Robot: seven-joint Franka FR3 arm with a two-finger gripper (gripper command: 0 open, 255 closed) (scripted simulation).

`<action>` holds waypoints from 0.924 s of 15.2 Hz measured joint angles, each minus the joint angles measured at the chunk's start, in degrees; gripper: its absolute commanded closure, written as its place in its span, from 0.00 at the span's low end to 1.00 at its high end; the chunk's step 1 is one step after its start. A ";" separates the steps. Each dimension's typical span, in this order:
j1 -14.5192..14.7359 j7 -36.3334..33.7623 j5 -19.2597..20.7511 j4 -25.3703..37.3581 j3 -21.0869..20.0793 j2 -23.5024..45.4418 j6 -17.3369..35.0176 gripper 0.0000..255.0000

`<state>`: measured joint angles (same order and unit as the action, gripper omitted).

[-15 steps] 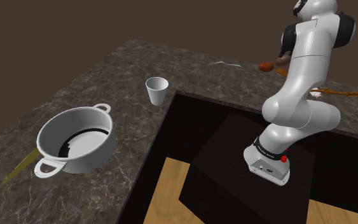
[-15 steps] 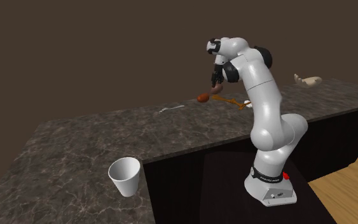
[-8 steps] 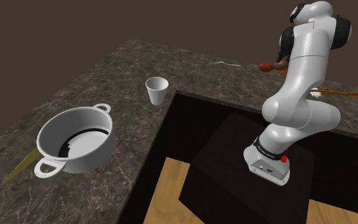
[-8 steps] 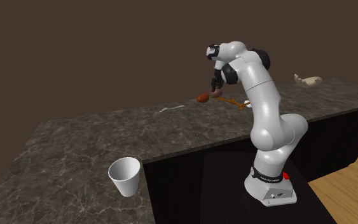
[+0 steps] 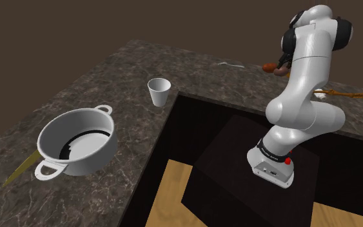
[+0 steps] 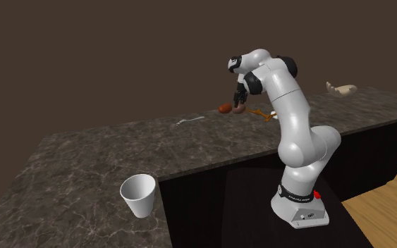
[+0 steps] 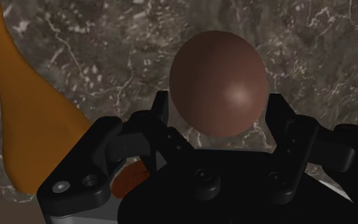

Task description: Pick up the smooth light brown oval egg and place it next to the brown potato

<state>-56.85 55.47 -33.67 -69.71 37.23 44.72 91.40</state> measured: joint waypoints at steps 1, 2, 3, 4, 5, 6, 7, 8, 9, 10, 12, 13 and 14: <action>0.16 0.20 -0.08 -0.65 -0.04 0.08 0.63 1.00; 0.19 0.40 -0.20 -1.05 -0.11 0.29 1.18 1.00; 0.31 0.55 -0.31 -1.54 -0.17 0.45 1.76 1.00; 0.09 0.62 -0.52 -1.25 -0.35 1.01 2.03 1.00; -0.07 0.75 -0.73 -1.16 -0.51 1.55 2.45 1.00; 0.04 0.97 -0.85 -1.75 -0.58 1.71 3.08 1.00; 0.26 1.14 -0.96 -2.44 -0.64 1.80 3.79 1.00; 0.28 1.38 -1.10 -2.86 -0.72 2.03 4.36 1.00; 0.40 1.71 -1.23 -3.65 -0.77 2.15 5.13 1.00; 0.39 1.72 -1.36 -3.57 -0.83 2.30 5.37 1.00; 0.39 1.78 -1.43 -3.55 -0.82 2.27 5.43 1.00; 0.38 1.73 -1.45 -3.45 -0.82 2.31 5.42 1.00; 0.35 1.74 -1.47 -3.36 -0.83 2.36 5.38 1.00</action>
<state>-56.49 57.20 -35.14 -73.07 36.40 47.08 96.78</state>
